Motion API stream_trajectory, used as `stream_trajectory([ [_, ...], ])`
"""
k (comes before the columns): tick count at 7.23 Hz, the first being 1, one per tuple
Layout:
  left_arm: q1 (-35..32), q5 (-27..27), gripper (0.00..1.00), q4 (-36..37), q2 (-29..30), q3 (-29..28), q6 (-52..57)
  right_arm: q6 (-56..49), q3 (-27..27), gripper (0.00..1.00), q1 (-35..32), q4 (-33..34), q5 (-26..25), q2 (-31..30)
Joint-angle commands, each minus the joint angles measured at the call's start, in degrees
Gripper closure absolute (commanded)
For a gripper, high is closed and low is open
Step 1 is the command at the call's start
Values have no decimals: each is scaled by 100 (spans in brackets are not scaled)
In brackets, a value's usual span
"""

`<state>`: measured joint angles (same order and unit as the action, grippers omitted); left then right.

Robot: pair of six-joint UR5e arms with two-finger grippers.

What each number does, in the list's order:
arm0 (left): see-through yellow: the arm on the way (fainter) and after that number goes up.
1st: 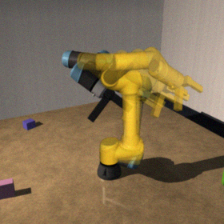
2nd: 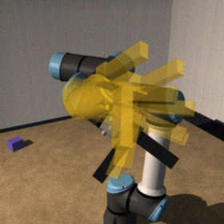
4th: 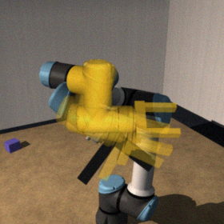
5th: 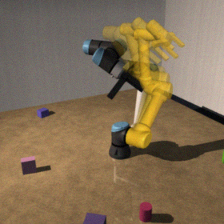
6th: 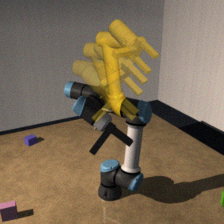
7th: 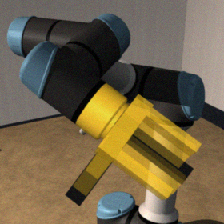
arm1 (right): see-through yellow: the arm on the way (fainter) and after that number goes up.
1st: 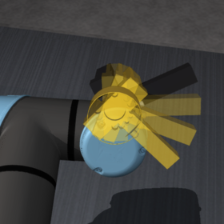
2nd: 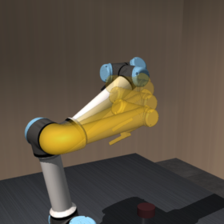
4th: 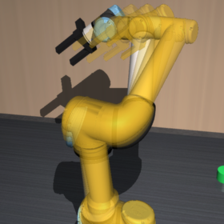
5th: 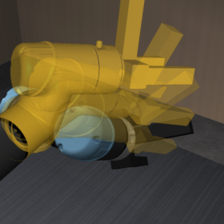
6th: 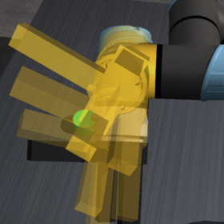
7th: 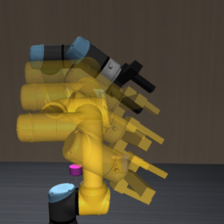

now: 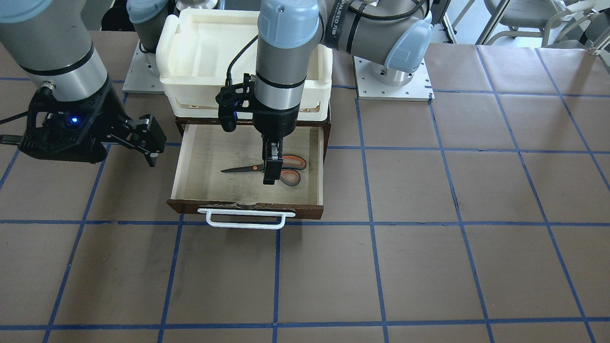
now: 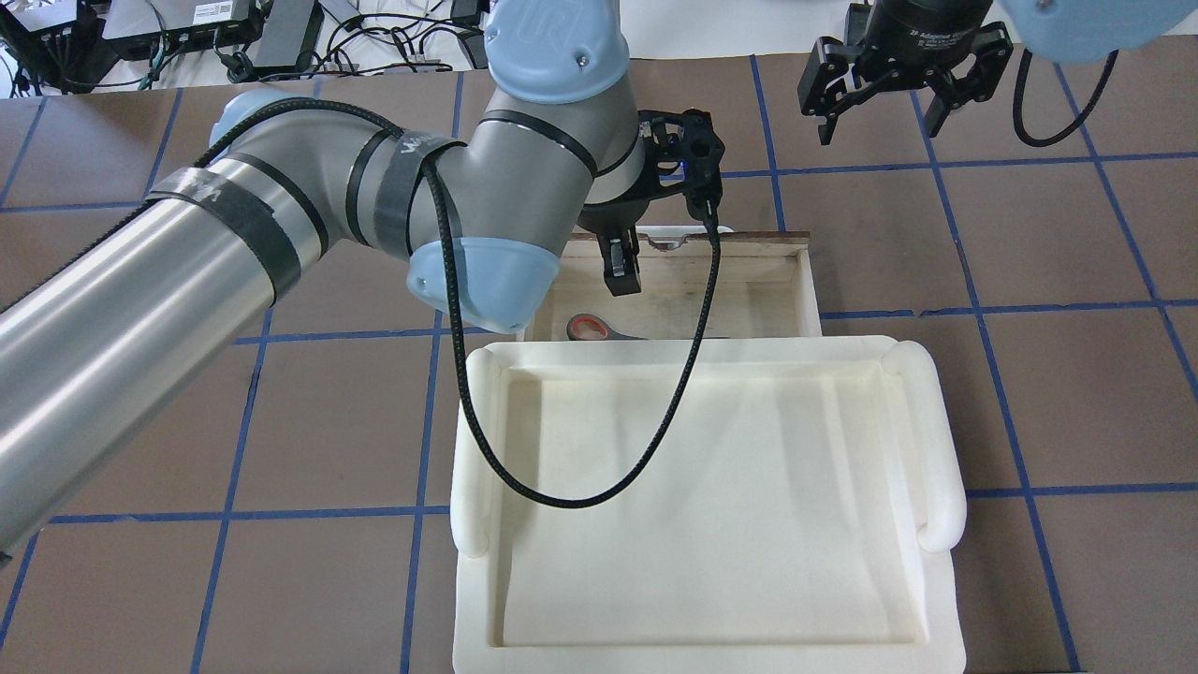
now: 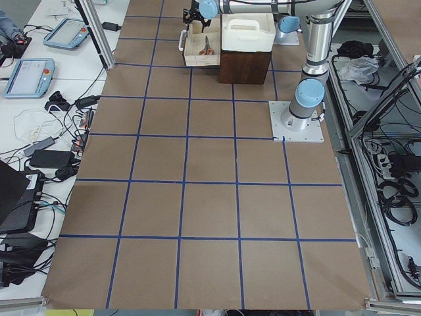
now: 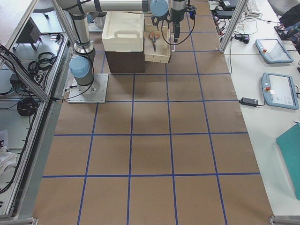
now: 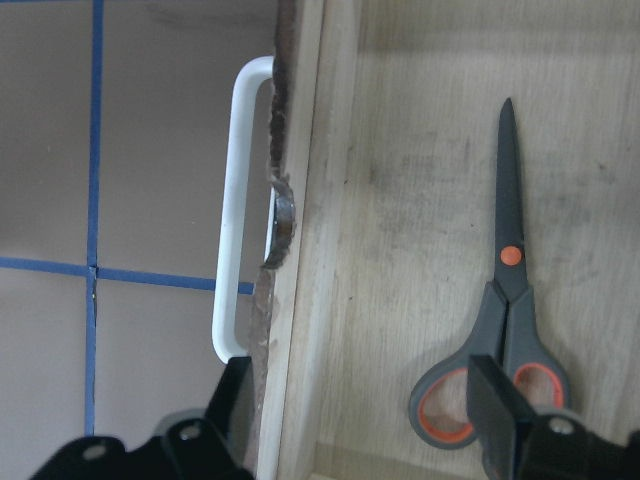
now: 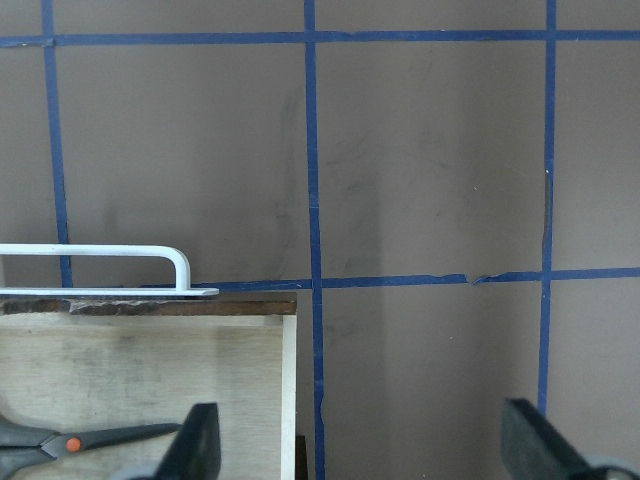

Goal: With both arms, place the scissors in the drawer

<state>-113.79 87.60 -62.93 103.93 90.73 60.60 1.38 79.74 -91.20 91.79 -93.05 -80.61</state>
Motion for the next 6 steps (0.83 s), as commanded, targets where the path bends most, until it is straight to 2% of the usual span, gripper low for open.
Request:
stream_trajectory([
  [1,365,-58,21,-1344,-538,-99,-364,2,6,0,-126,-64,15,-16],
  [2,793,-50,21,-1927,-871,-169,-365,-6,-2,0,-126,-91,32,-25],
  [3,1224,-111,21,-2272,-1153,-178,-373,-7,6,0,-91,-83,389,-60],
  [4,1567,-111,21,-2467,-1408,-187,-391,-15,6,0,-82,-82,367,-69],
  [5,1788,-103,19,-2652,-1584,-187,-1253,-15,6,0,-82,-82,366,-69],
  [6,1895,-111,12,-2741,-1595,-170,-2566,-15,15,0,-82,-100,358,-69],
])
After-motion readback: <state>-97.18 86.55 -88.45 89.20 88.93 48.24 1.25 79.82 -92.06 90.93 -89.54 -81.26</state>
